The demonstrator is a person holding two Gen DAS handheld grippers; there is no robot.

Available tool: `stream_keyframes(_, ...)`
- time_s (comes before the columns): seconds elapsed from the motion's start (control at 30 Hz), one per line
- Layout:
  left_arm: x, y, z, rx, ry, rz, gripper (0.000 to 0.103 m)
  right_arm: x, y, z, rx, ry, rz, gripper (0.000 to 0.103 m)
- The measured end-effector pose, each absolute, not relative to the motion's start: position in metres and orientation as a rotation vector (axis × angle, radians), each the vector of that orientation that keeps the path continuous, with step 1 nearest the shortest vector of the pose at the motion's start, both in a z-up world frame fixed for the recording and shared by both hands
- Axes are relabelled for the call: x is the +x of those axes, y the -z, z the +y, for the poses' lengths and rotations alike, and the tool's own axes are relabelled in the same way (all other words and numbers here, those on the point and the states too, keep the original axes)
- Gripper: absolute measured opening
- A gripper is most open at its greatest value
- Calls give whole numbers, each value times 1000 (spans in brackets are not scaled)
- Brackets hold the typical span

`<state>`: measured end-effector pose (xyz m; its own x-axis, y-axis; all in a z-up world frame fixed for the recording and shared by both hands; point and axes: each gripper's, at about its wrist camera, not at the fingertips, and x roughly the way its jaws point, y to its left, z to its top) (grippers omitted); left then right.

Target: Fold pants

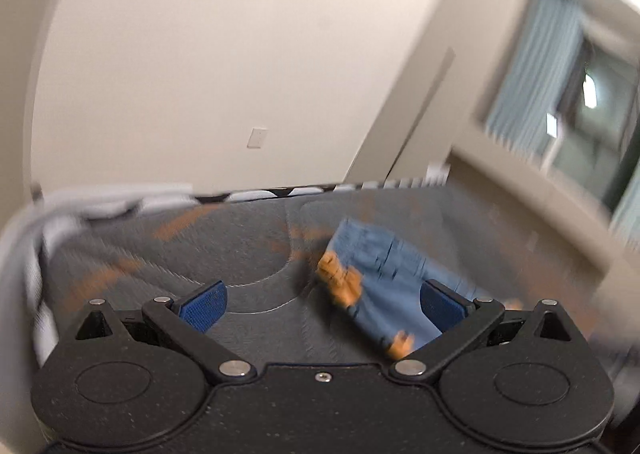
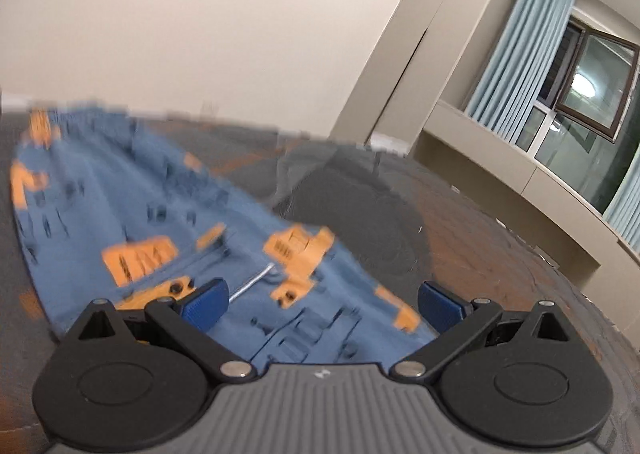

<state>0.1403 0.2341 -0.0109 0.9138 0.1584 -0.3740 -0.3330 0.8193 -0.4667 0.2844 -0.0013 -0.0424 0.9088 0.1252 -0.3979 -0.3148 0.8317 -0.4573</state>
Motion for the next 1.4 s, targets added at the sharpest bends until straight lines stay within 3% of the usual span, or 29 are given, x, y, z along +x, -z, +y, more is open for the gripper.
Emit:
stream_keyframes(0.27, 195, 23, 253, -787, -104, 383, 102, 284, 46, -7, -507, -238, 357, 103)
stream_keyframes(0.5, 223, 32, 230, -639, -123, 448, 102, 279, 47, -4, -534, -225, 334, 103)
stream_keyframes(0.93, 221, 42, 248, -855, 37, 350, 101, 275, 47, -3, -555, -218, 318, 103)
stream_keyframes(1.13, 232, 41, 239, -759, -98, 411, 67, 275, 47, -3, -557, -218, 317, 103)
stream_keyframes(1.2, 231, 38, 234, -719, -133, 415, 43, 275, 47, -3, -557, -217, 316, 103)
stream_keyframes(1.27, 235, 36, 230, -686, -170, 420, 27, 275, 47, -3, -557, -217, 316, 103)
stream_keyframes(1.4, 234, 30, 220, -607, -214, 399, 16, 275, 47, -3, -556, -218, 317, 103)
